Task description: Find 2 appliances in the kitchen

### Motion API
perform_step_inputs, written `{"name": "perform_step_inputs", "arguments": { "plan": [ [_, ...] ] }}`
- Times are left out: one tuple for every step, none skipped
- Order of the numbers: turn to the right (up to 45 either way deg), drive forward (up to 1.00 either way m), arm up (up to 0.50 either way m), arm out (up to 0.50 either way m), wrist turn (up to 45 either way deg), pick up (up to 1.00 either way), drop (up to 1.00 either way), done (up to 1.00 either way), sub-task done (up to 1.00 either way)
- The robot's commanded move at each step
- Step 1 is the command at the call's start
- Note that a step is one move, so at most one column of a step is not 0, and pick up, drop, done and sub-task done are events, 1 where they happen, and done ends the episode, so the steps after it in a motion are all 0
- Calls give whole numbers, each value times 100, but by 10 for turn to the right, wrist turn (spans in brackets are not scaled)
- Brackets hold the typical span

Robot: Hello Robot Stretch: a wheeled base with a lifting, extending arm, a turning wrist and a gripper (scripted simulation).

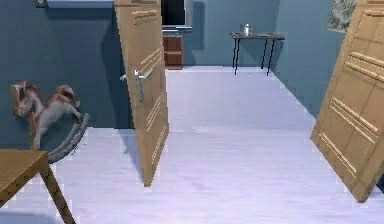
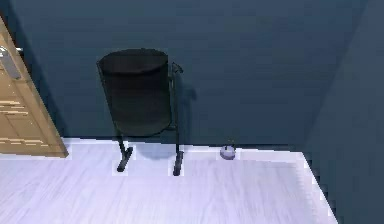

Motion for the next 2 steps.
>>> {"name": "perform_step_inputs", "arguments": {
  "plan": [
    [0,100,0,0,0,0,0,0,0],
    [30,0,0,0,0,0,0,0,0]
  ]
}}
